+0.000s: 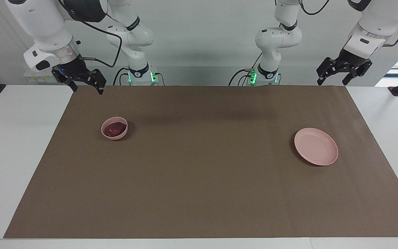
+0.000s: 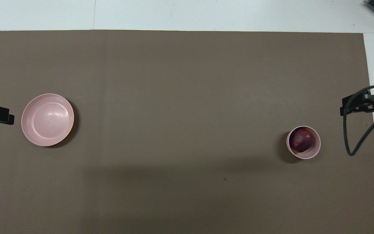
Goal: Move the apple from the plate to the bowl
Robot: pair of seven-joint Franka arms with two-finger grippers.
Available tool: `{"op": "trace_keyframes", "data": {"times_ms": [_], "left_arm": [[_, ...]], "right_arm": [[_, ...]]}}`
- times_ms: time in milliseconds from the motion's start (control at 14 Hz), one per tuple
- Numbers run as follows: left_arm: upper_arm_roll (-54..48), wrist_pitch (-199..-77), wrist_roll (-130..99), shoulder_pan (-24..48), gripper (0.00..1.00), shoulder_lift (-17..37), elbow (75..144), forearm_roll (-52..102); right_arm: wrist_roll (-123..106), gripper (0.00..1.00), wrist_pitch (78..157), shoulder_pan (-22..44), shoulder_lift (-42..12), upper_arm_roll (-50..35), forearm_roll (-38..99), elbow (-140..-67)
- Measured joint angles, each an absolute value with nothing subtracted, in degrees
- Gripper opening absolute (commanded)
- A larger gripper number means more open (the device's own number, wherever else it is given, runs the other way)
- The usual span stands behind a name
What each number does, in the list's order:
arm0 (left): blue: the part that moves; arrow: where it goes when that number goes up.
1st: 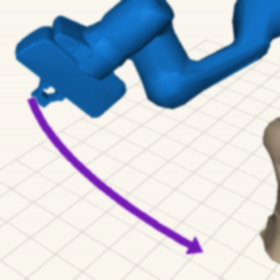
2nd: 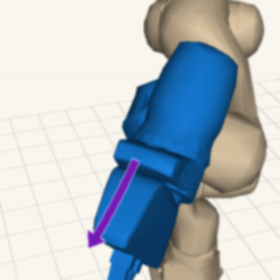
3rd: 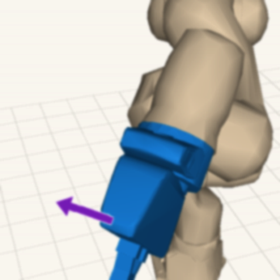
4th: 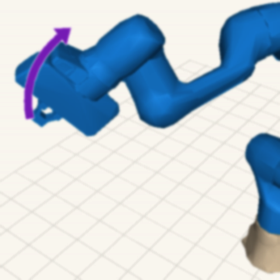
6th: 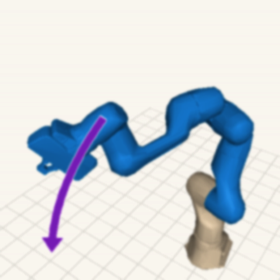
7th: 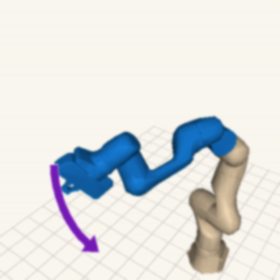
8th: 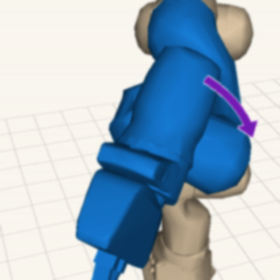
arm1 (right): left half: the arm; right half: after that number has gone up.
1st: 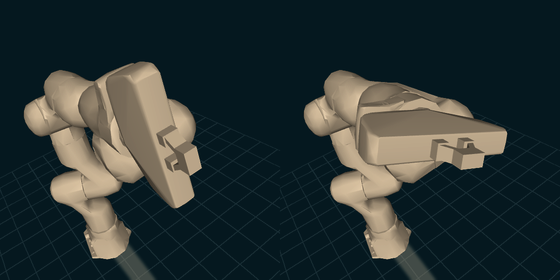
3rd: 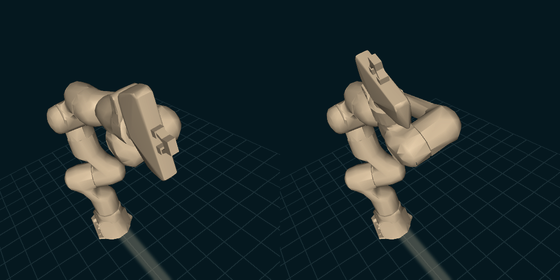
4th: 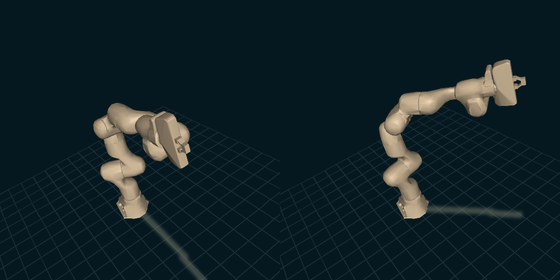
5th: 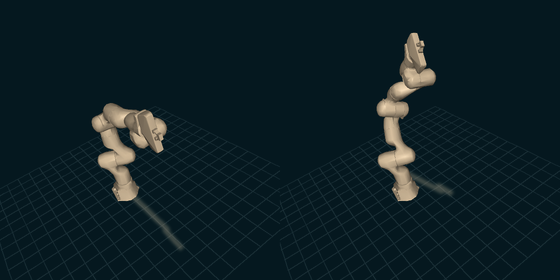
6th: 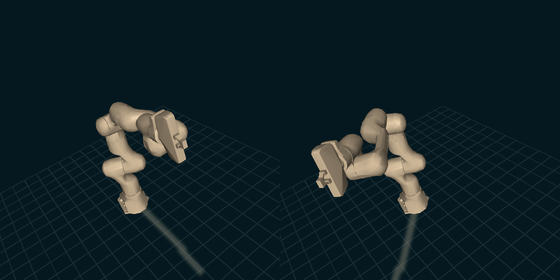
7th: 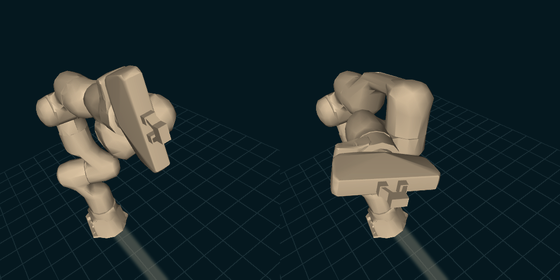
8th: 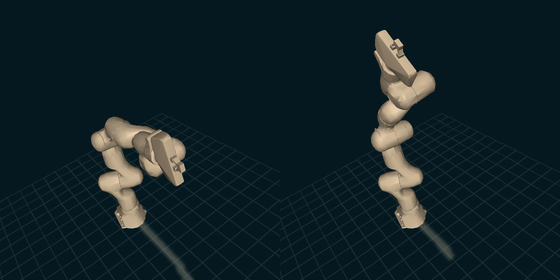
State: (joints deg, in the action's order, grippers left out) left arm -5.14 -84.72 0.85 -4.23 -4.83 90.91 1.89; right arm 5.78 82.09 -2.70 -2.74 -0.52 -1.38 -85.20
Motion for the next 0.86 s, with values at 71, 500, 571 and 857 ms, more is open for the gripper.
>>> {"op": "trace_keyframes", "data": {"times_ms": [71,500,571,857], "left_arm": [[-5.14,-84.71,0.85,-4.23,1.00,-5.03,91.30,1.89],[-5.11,-84.73,0.85,-4.23,1.00,-5.51,91.85,1.89],[-5.11,-84.73,0.85,-4.23,1.00,-5.51,91.86,1.89],[-5.11,-84.73,0.85,-4.23,1.00,-5.52,91.89,1.89]], "right_arm": [[5.78,1.00,82.33,-2.87,-2.74,-0.21,-1.38,-85.19],[5.78,1.00,83.04,-4.15,-2.79,-0.03,-1.38,-85.20],[5.78,1.00,83.04,-4.15,-2.80,-0.04,-1.38,-85.20],[5.78,1.00,83.06,-4.14,-2.80,-0.06,-1.38,-85.20]]}}
